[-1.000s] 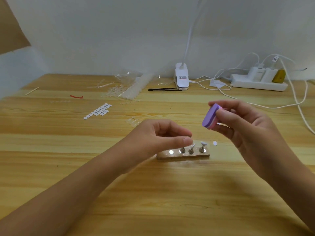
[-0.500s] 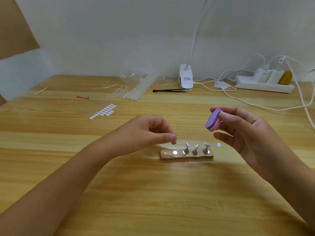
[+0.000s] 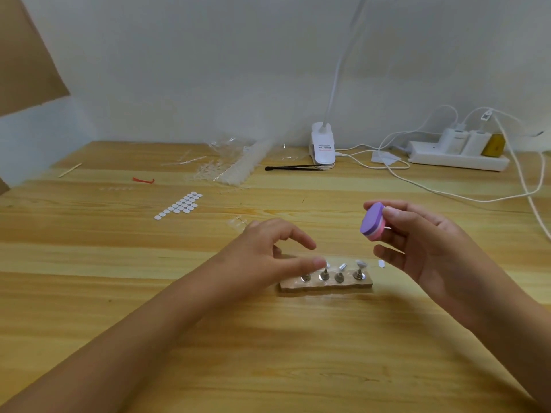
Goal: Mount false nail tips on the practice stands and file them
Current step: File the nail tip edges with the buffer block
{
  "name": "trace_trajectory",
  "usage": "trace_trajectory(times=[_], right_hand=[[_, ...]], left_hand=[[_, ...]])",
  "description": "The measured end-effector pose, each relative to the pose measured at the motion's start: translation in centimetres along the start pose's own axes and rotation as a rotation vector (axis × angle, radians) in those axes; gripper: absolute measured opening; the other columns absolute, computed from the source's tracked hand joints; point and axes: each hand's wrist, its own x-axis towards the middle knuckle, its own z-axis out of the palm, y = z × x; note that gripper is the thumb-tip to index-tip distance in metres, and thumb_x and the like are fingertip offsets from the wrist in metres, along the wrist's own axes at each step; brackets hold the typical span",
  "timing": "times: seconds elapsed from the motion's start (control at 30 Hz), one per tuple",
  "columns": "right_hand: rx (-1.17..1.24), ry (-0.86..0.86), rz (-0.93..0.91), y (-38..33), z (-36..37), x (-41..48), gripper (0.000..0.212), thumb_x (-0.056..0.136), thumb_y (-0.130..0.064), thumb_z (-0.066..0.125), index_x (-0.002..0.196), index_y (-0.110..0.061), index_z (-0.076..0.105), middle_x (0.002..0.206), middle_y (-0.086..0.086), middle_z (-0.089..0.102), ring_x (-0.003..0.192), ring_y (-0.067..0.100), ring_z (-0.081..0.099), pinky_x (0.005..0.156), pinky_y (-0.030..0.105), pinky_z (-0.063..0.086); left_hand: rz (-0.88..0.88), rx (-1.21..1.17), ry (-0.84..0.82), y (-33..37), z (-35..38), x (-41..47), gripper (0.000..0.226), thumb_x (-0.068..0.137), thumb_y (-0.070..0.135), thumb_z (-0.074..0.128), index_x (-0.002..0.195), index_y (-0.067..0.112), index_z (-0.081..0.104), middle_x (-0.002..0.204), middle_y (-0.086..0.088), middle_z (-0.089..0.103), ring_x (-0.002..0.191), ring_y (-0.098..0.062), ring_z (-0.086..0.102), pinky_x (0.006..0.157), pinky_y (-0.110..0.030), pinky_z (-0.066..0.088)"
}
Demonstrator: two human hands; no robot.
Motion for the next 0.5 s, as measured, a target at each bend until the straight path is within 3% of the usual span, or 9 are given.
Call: trace_trajectory(times=[0.1, 0.2, 0.37, 0.5], right_hand=[[-0.019, -0.006, 0.028, 0.1, -0.1, 0.1, 0.035, 0.068, -0.035, 0.069, 0.097, -0.018, 0.076, 0.081, 0.001, 0.070, 0.072, 0.007, 0.064, 0.068, 0.020, 0.056], [-0.075, -0.025, 0.081, 0.4, -0.2, 0.1, 0.035, 0.070, -0.035, 0.069, 0.100, -0.018, 0.076, 0.085, 0.002, 0.071, 0.081, 0.010, 0.065, 0.082, 0.031, 0.058], [-0.158, -0.061, 0.126, 0.6, 0.2, 0.0, 0.036, 0.068, -0.041, 0.071, 0.100, -0.025, 0.076, 0.091, 0.003, 0.073, 0.089, 0.009, 0.066, 0.091, 0.038, 0.054], [-0.152, -0.076, 0.117, 0.4, -0.1, 0.0, 0.035, 0.072, -0.039, 0.070, 0.104, -0.024, 0.075, 0.093, 0.003, 0.073, 0.090, 0.009, 0.066, 0.094, 0.044, 0.052]], left_hand=[[0.136, 0.148, 0.038, 0.1, 1.4, -0.3, 0.039, 0.071, 0.065, 0.068, 0.105, 0.045, 0.065, 0.118, 0.033, 0.053, 0.123, 0.011, 0.032, 0.097, -0.012, 0.033], [0.246, 0.256, 0.105, 0.0, 2.5, -0.3, 0.025, 0.082, 0.047, 0.071, 0.104, 0.036, 0.068, 0.116, 0.028, 0.055, 0.121, 0.001, 0.032, 0.096, -0.008, 0.028], [0.302, 0.265, 0.194, 0.0, 3.1, -0.2, 0.015, 0.085, 0.035, 0.074, 0.097, 0.028, 0.069, 0.109, 0.023, 0.060, 0.115, -0.007, 0.039, 0.100, -0.036, 0.037], [0.473, 0.454, 0.304, 0.3, 3.1, -0.5, 0.009, 0.084, 0.030, 0.073, 0.089, 0.025, 0.069, 0.103, 0.017, 0.064, 0.109, -0.012, 0.047, 0.095, -0.038, 0.039]])
